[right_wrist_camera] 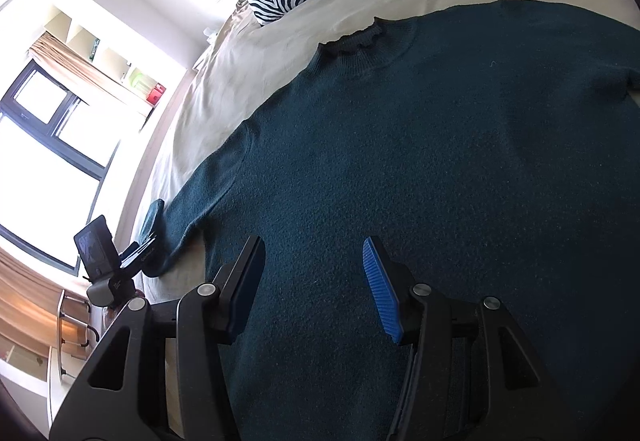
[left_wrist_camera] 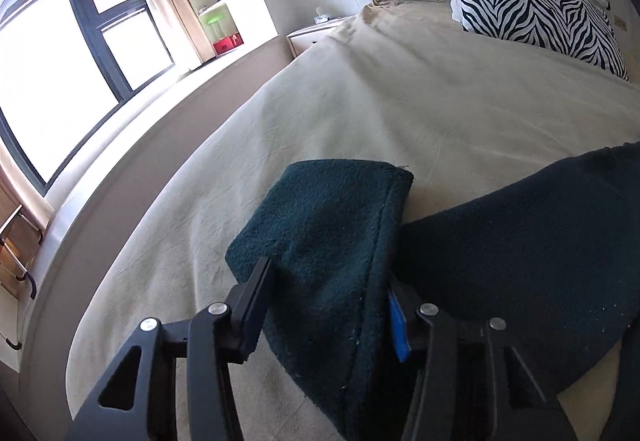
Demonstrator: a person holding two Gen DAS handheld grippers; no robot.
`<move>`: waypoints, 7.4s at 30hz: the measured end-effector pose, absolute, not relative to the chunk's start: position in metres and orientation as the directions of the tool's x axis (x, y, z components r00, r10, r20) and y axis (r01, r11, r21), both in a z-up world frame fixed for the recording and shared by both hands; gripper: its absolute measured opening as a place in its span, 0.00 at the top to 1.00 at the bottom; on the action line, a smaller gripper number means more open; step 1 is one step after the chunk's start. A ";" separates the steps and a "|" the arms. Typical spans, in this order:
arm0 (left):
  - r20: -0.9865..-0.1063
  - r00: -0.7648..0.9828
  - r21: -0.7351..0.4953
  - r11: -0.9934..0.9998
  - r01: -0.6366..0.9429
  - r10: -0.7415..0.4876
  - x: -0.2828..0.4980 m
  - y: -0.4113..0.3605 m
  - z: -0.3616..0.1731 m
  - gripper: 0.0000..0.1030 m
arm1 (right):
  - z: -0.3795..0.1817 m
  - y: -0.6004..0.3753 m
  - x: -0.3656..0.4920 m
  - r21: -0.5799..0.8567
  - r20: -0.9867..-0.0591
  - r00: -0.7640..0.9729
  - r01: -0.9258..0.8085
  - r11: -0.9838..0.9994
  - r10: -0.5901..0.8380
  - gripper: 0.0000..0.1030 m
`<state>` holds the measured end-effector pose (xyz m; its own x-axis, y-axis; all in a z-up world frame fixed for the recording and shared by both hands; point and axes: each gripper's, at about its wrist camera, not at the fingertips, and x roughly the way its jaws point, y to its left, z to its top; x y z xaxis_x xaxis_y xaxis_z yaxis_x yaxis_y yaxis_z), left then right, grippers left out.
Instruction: Fold small clothes
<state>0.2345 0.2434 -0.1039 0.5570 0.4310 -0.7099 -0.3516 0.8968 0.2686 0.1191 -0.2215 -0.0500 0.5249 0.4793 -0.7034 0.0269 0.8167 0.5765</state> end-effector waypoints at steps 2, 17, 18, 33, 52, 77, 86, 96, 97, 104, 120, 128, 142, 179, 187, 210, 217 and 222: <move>-0.709 0.568 0.235 0.899 -0.369 0.419 0.234 0.248 -0.095 0.76 | -0.050 -0.225 0.117 0.581 -0.698 0.531 0.027 0.813 0.481 0.51; -0.567 0.814 0.025 0.985 0.168 -0.124 0.174 0.071 -0.049 0.93 | -0.059 -0.223 0.138 0.770 -0.544 0.491 -0.029 0.637 0.680 0.51; -0.579 0.803 0.042 0.979 0.201 -0.140 0.171 0.055 -0.057 0.93 | -0.061 -0.219 0.143 0.803 -0.511 0.469 -0.038 0.594 0.720 0.51; -0.560 0.820 0.209 0.937 0.281 -0.120 0.141 0.009 -0.083 0.93 | -0.121 -0.182 0.209 0.977 -0.198 0.335 0.141 0.159 0.921 0.44; -0.501 0.854 0.238 0.926 0.294 -0.142 0.125 0.002 -0.068 0.46 | -0.032 -0.184 0.244 0.815 -0.494 0.396 -0.099 0.571 0.774 0.93; -0.673 0.666 -0.330 0.937 0.118 -0.321 0.265 0.088 -0.063 0.75 | -0.085 -0.349 0.228 0.627 -0.652 0.622 0.122 0.769 0.433 0.93; -0.765 0.578 -0.268 0.957 0.115 -0.284 0.290 0.078 -0.126 0.80 | -0.111 -0.364 0.232 0.645 -0.686 0.576 0.198 0.738 0.445 0.93; -0.777 0.592 -0.150 0.977 0.154 -0.213 0.272 0.061 -0.121 0.79 | -0.116 -0.383 0.232 0.672 -0.680 0.592 0.266 0.691 0.434 0.90; -0.776 0.589 -0.174 0.974 0.145 -0.226 0.273 0.064 -0.121 0.79 | -0.110 -0.385 0.228 0.656 -0.691 0.600 0.286 0.699 0.403 0.90; -0.779 0.602 -0.110 0.983 0.146 -0.177 0.255 0.052 -0.113 0.67 | -0.058 -0.347 0.212 0.689 -0.560 0.685 0.071 0.721 0.467 0.73; -0.703 0.621 -0.273 0.938 0.214 -0.347 0.208 0.025 -0.070 0.35 | -0.078 -0.539 0.057 0.751 -0.553 0.826 0.436 0.496 0.111 0.42; -0.703 0.500 -0.448 0.861 0.242 -0.506 0.198 -0.022 -0.077 0.34 | -0.113 -0.653 -0.045 0.829 -0.529 0.841 0.541 0.142 -0.112 0.43; -0.657 0.430 -0.601 0.774 0.198 -0.619 0.216 -0.046 -0.082 0.34 | -0.043 -0.628 0.055 0.676 -0.560 0.827 0.493 0.548 -0.054 0.90; -0.624 0.356 -0.636 0.717 0.285 -0.696 0.236 -0.115 -0.035 0.92 | -0.089 -0.354 0.054 0.673 -0.622 0.636 0.135 0.727 0.457 0.36; -0.592 0.491 -0.481 0.768 0.422 -0.640 0.247 -0.080 0.021 0.91 | -0.097 -0.378 0.060 0.780 -0.546 0.658 0.176 0.600 0.518 0.36; -0.728 0.458 -0.498 0.853 0.156 -0.509 0.295 0.016 -0.115 0.63 | -0.115 -0.470 0.109 0.879 -0.460 0.812 0.362 0.309 0.360 0.36; -0.715 0.538 -0.474 0.875 0.098 -0.447 0.292 0.035 -0.096 0.36 | -0.070 -0.467 0.103 0.845 -0.486 0.809 0.339 0.413 0.331 0.34; -0.682 0.578 -0.409 0.889 0.207 -0.448 0.285 0.011 -0.071 0.35 | -0.044 -0.443 0.145 0.851 -0.429 0.791 0.191 0.488 0.438 0.34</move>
<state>0.2845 0.0110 -0.0710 0.5781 -0.4484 -0.6817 0.2069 0.8887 -0.4090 0.1452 -0.4429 -0.0444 0.7905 0.4375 -0.4286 0.1914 0.4882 0.8515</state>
